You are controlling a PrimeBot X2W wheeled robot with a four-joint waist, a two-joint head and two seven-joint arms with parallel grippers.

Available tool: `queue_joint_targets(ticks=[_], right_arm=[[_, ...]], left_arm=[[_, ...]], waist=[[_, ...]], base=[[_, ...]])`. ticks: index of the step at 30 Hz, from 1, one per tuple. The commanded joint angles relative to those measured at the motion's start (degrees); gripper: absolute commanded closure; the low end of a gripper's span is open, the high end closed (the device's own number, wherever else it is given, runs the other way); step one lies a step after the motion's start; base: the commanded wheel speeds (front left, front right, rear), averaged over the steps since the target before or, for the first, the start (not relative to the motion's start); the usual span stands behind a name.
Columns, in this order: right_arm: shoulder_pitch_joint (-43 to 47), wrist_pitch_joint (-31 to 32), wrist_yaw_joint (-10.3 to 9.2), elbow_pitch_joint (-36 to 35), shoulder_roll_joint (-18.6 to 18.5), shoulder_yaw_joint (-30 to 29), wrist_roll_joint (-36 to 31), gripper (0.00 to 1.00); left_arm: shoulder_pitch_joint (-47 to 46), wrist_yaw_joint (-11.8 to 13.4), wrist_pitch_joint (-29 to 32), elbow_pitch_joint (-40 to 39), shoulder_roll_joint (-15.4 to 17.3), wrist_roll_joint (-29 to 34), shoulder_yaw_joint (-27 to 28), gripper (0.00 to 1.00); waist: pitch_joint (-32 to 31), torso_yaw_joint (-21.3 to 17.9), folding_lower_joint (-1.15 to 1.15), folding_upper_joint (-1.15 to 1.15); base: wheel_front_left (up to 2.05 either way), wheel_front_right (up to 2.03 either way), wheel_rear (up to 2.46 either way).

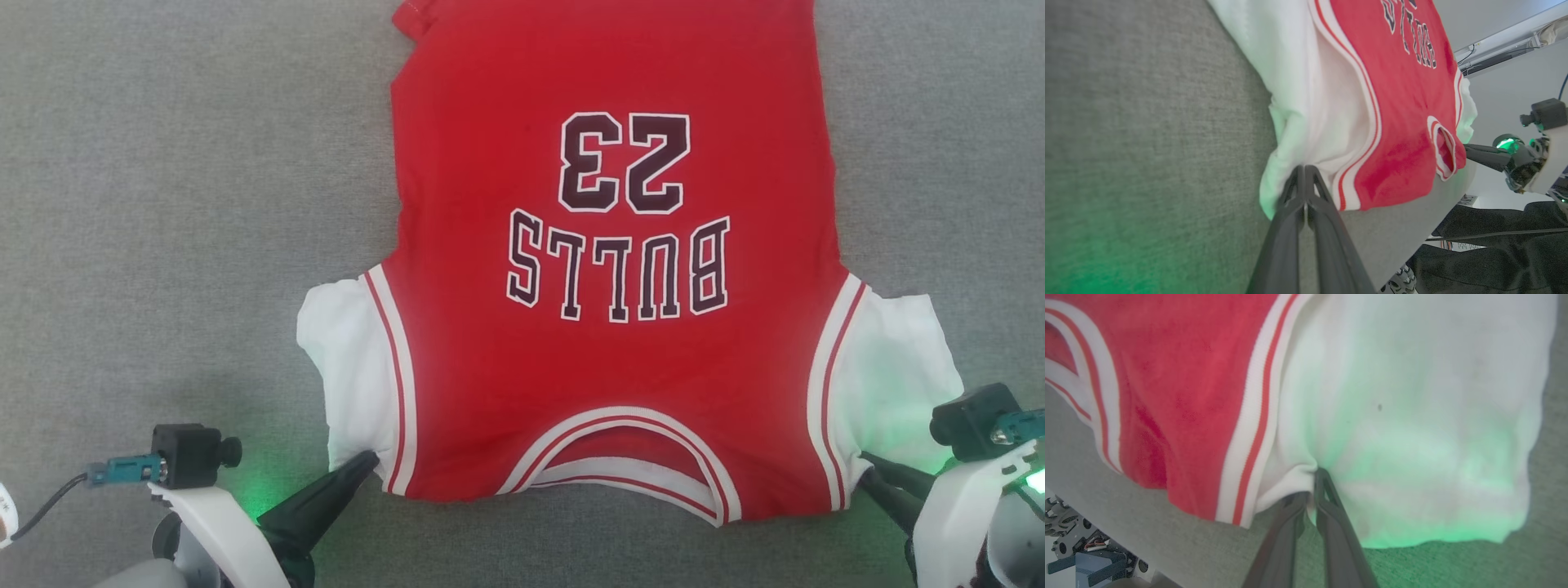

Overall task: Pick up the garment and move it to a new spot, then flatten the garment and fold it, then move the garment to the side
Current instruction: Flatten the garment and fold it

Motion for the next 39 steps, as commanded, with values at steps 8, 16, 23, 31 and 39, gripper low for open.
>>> queue_joint_targets(ticks=[8, 16, 23, 31, 39], right_arm=[[2.93, 5.52, -0.06, -13.74, -3.34, -9.53, 4.91, 0.00], [-13.36, 13.05, -0.06, -15.98, -6.10, -20.86, 10.07, 0.00], [-47.42, 14.86, -0.06, 9.25, -1.85, -13.28, 2.12, 0.00], [-71.25, 19.72, -0.06, 34.22, -1.15, -6.45, -8.26, 0.00], [-78.39, 25.64, -0.06, 47.21, 1.64, -3.49, -12.58, 0.00]], left_arm=[[2.76, 0.17, -1.20, -1.81, -0.45, 0.87, 2.03, 1.00], [0.10, 0.12, -1.39, -5.08, -1.57, 4.46, 5.21, 1.00], [-3.45, 0.04, -1.27, -6.49, -5.16, 5.60, 5.40, 1.00], [-7.26, 0.19, -1.19, -5.49, -8.69, 5.67, 3.22, 1.00], [-8.20, 0.42, -0.89, -4.31, -11.35, 5.93, 2.51, 1.00]], waist=[[0.01, -1.00, 0.00, 0.00], [4.20, 2.18, 0.00, 0.00], [10.79, 6.25, 0.00, 0.00], [16.80, 12.24, 0.00, 0.00], [19.40, 14.30, 0.00, 0.00]], base=[[0.00, 0.00, 0.00], [0.00, 0.00, 0.00], [0.00, 0.00, 0.00], [0.00, 0.00, 0.00], [0.00, 0.00, 0.00]])
